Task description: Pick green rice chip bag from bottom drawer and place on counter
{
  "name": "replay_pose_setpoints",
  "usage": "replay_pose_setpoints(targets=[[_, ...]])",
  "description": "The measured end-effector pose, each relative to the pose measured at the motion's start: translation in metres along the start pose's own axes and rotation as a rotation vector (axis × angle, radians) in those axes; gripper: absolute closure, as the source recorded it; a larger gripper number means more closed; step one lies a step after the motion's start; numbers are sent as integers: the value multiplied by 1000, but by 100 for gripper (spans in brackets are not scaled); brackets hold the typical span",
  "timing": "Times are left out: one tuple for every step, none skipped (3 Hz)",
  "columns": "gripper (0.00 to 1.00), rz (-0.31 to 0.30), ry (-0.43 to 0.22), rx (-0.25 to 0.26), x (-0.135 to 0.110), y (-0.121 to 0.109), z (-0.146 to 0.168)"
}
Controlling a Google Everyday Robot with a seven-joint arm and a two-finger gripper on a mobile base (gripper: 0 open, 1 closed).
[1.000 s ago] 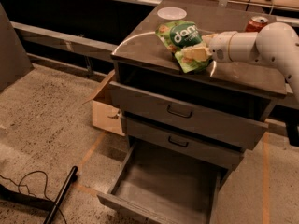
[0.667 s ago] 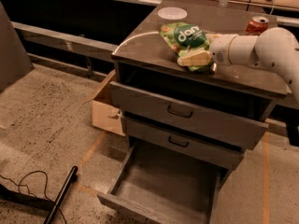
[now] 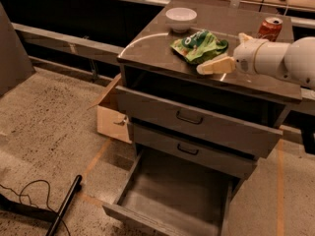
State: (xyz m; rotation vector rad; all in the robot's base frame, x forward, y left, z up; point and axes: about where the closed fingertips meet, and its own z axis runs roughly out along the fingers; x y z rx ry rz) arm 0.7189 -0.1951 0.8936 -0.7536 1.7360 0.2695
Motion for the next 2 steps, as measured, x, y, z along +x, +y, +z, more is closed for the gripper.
replay_pose_setpoints(targets=[[0, 4, 22, 69, 2, -3, -42], [0, 4, 23, 69, 2, -3, -42]])
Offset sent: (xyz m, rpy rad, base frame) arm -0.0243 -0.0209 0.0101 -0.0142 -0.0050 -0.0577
